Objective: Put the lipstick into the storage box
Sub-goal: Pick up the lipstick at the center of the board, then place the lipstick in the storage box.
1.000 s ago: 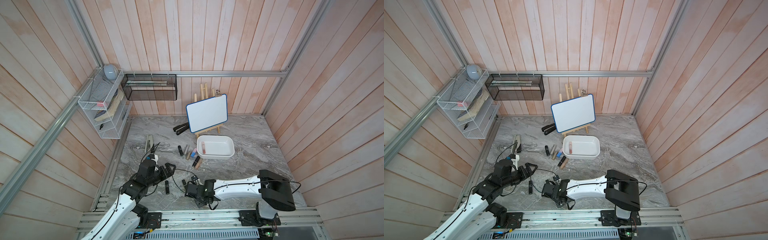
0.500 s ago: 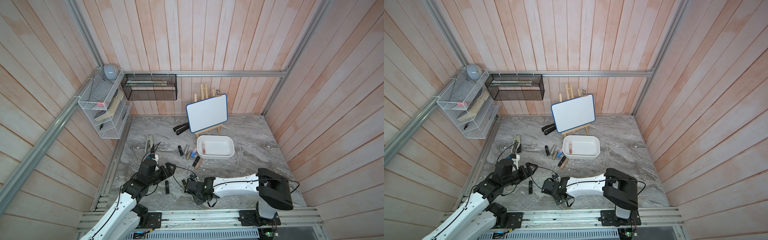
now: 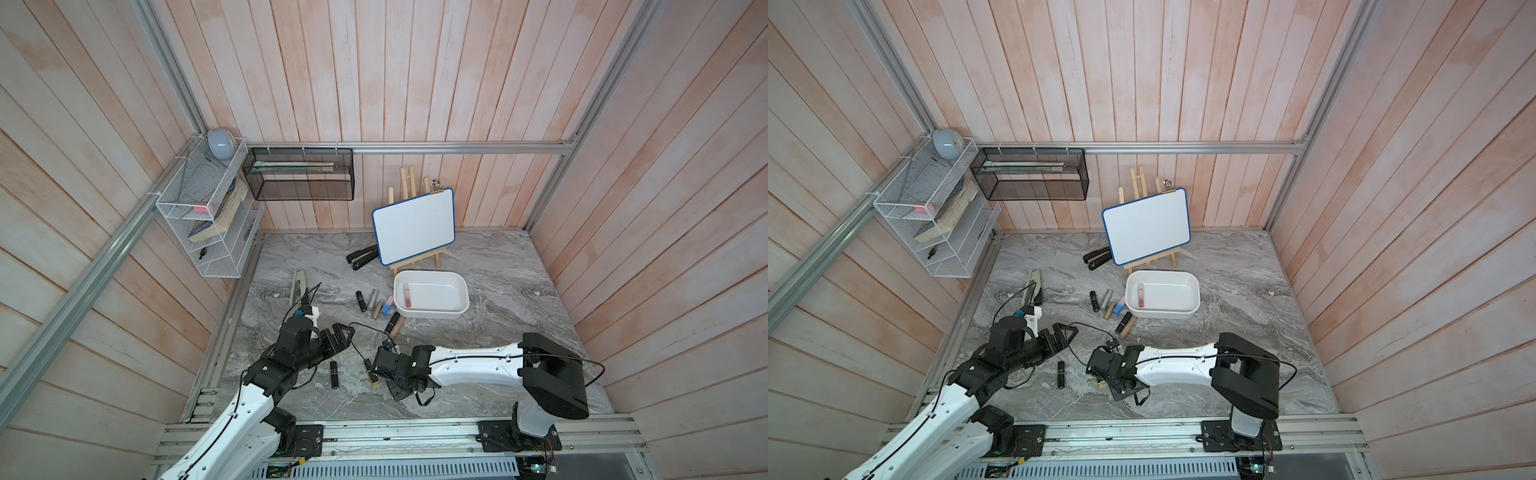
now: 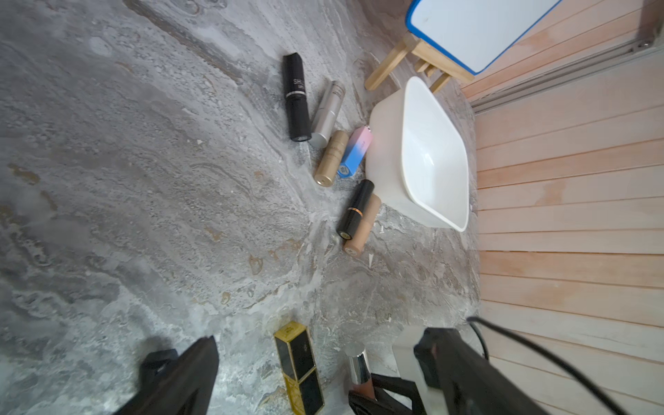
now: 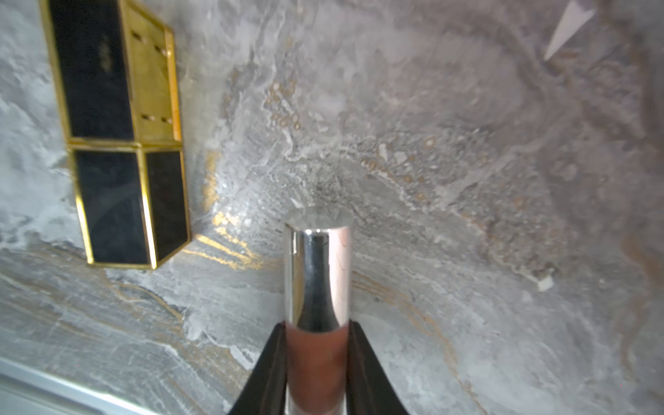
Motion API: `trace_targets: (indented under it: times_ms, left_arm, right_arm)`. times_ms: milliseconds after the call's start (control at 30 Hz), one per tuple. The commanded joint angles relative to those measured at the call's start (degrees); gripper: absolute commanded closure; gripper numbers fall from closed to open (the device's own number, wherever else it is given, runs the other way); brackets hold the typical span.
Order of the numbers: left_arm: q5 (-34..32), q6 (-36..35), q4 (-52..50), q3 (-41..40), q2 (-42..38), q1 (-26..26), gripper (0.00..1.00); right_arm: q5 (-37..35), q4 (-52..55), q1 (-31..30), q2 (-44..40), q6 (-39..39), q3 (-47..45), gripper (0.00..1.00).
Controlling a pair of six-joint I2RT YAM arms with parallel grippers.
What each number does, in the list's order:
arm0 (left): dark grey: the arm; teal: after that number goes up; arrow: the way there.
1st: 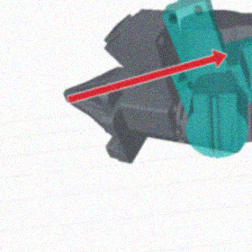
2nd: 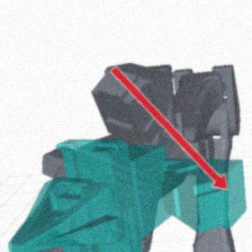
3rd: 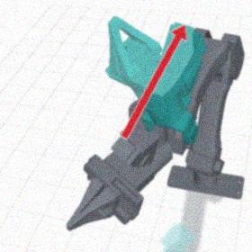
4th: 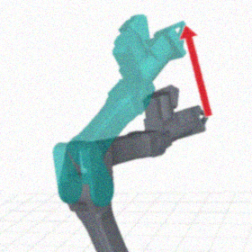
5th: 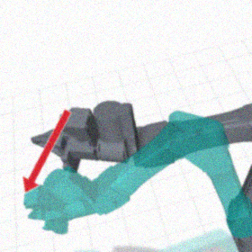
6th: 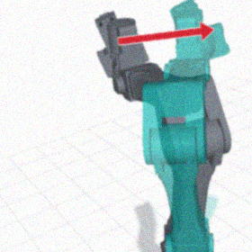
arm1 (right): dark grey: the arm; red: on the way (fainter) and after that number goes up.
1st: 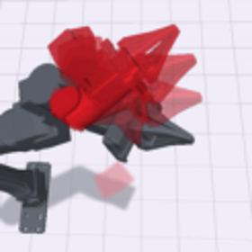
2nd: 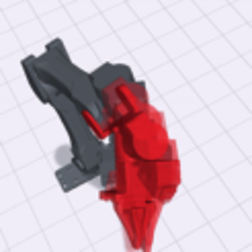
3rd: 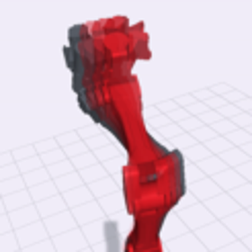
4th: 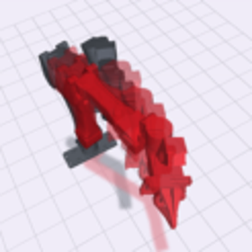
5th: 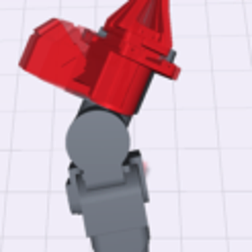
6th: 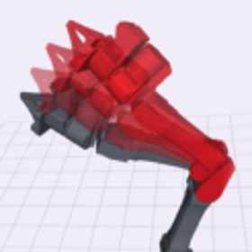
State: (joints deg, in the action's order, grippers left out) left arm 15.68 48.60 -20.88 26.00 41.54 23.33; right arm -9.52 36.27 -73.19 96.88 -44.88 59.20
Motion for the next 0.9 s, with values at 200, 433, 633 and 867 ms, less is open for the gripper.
trace_targets:
  times_ms: [200, 433, 633, 867]
  left_arm:
    - [9.8, -2.5, 10.3, -1.1, -2.7, 0.1, 0.0]
    - [15.8, -2.3, 17.4, -1.7, -2.9, 0.1, 0.0]
    - [19.0, -1.3, 21.4, -1.7, -1.1, 0.3, 0.0]
    - [19.8, -1.0, 24.3, -0.5, 2.3, 1.4, 0.0]
  right_arm:
    - [1.3, -2.0, 9.9, -12.1, 5.3, 1.0, 0.83]
    - [5.2, -4.1, 18.7, -20.2, 8.4, 2.1, 0.83]
    - [11.7, -8.2, 28.8, -24.6, 9.5, 1.7, 0.82]
    - [19.0, -12.5, 39.1, -23.2, 10.1, 1.3, 0.82]
